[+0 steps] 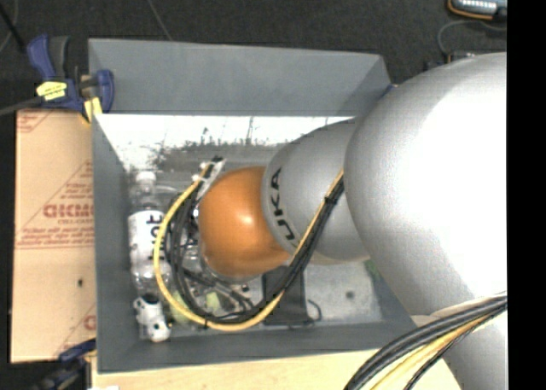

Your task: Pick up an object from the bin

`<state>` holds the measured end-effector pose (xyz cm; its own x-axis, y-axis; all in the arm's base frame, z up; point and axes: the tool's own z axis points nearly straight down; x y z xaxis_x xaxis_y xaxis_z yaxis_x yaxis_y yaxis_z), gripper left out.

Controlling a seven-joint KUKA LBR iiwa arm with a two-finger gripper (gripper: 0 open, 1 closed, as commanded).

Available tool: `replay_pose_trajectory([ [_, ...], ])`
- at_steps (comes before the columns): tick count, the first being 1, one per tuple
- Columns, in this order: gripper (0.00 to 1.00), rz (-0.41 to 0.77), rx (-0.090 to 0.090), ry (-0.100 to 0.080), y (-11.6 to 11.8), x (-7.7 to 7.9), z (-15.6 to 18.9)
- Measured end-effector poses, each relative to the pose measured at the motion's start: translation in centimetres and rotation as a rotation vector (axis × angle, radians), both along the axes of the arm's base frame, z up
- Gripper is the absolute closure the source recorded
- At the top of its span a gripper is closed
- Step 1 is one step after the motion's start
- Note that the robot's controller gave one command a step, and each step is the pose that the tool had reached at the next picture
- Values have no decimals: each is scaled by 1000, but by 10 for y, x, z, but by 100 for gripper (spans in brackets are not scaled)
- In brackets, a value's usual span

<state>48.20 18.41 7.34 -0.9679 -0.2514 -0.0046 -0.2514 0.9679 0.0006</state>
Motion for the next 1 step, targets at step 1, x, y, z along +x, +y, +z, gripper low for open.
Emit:
replay_pose_trajectory([
  [1,100,-1,0,0,0,0,8],
])
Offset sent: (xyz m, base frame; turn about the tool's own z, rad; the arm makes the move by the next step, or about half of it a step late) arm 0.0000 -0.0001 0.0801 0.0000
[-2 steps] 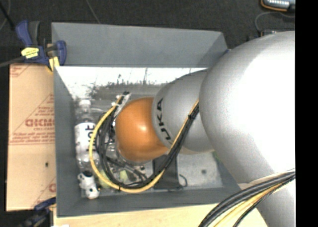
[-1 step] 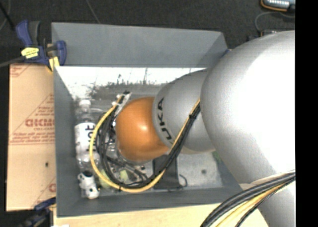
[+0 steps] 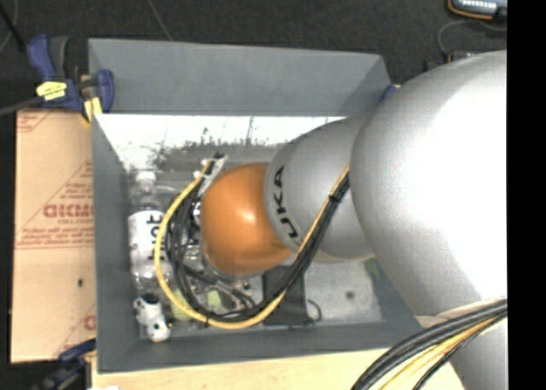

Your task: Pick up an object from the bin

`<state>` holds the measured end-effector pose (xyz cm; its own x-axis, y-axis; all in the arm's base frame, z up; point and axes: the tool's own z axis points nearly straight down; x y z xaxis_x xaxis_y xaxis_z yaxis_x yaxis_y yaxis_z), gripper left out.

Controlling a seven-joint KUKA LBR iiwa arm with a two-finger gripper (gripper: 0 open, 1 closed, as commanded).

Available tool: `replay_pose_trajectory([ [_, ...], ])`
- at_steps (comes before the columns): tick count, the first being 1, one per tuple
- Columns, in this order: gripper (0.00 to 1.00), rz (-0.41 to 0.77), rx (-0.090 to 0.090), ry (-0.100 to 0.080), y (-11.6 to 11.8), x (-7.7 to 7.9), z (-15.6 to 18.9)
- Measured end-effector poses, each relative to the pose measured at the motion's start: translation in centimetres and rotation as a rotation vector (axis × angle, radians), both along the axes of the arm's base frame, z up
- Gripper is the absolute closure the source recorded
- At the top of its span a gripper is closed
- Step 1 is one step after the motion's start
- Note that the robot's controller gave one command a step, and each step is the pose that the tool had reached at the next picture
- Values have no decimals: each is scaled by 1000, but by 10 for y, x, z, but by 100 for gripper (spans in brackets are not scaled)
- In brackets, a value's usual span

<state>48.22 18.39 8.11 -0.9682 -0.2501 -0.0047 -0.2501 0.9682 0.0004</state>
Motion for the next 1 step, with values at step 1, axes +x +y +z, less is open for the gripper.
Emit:
replay_pose_trajectory([
  [1,100,-1,-3,6,-1,-1,13],
])
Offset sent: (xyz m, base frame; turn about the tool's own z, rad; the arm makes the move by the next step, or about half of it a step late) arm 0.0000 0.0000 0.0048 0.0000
